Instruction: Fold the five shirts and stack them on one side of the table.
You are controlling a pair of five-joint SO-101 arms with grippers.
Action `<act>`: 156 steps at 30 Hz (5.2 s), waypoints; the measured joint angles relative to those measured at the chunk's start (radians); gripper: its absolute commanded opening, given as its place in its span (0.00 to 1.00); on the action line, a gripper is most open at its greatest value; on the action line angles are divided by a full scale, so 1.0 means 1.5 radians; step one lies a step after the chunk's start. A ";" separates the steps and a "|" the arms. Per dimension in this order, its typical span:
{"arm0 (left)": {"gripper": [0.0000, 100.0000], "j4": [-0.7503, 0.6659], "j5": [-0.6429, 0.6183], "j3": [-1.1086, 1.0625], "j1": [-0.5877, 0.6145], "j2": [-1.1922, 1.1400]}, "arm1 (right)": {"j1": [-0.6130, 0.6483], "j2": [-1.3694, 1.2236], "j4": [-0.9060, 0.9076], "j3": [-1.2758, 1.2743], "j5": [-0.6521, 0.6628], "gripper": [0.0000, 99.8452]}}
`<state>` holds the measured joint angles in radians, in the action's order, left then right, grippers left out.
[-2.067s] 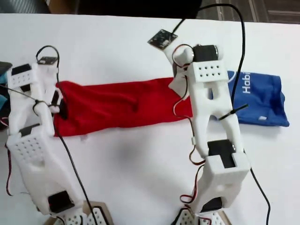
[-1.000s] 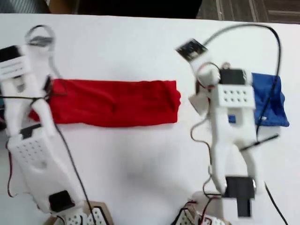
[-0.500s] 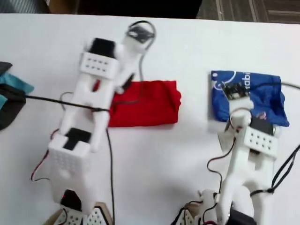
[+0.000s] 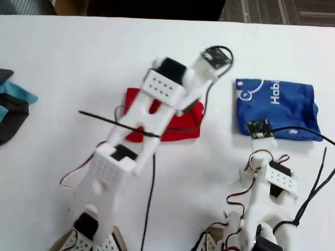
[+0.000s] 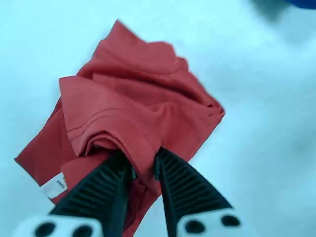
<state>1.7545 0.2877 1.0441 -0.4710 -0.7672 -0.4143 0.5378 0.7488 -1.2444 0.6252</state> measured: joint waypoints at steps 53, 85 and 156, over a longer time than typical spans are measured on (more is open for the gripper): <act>0.03 0.009 -0.004 0.078 0.521 -0.109 | 0.493 -0.456 0.370 0.852 -0.159 0.02; 0.03 0.009 -0.075 0.101 0.670 -0.281 | 0.617 -0.744 0.587 1.180 -0.125 0.02; 0.03 0.008 -0.076 0.102 0.663 -0.282 | 0.389 -0.770 0.278 1.107 -0.095 0.02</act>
<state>1.7668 0.1741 1.1976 0.5232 -1.1907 0.1688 -0.6176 1.1661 0.4158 0.4826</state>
